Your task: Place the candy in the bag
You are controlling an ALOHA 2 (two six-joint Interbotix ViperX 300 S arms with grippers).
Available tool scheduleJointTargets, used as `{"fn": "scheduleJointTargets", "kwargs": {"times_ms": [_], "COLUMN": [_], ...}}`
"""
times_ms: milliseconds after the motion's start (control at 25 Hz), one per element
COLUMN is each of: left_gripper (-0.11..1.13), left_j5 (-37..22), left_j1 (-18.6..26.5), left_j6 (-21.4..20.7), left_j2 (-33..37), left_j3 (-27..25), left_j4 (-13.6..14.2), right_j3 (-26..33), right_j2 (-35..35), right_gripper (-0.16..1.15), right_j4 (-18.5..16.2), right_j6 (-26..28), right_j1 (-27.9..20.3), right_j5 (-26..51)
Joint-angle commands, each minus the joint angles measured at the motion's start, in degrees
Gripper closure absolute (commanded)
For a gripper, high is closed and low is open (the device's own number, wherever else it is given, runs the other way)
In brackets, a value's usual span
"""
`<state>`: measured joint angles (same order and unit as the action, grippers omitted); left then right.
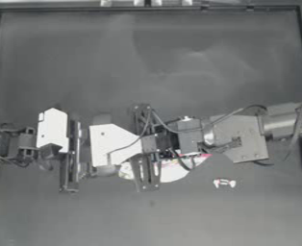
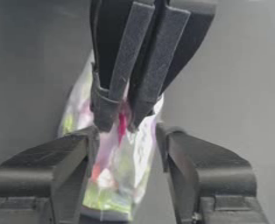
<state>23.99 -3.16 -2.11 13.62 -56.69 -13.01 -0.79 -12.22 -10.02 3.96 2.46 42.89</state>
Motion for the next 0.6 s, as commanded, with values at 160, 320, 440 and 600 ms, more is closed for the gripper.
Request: {"fn": "scheduleJointTargets", "kwargs": {"times_ms": [160,320,440,600], "left_gripper": [0.26,0.38,0.41,0.43], "left_j5": [0.18,0.26,0.18,-0.09], "left_j1": [0.09,0.09,0.09,0.09], "left_j6": [-0.26,-0.35,-0.44,-0.44], "left_j2": [1.85,2.11,2.64,3.43], "left_j3": [1.14,1.05,0.97,0.70], "left_j4": [-0.09,0.00,0.18,0.26], "right_j3": [0.53,0.53,0.44,0.44], "right_j2": [2.37,2.46,2.46,2.37], "right_gripper": [0.89,0.89,0.89,0.89], "right_j4": [-0.09,0.00,0.00,0.09], "right_j6": [0.00,0.00,-0.09,-0.09], "right_j1": [0.00,0.00,0.00,0.00], "right_j5": [-0.35,-0.35,-0.35,-0.35]}}
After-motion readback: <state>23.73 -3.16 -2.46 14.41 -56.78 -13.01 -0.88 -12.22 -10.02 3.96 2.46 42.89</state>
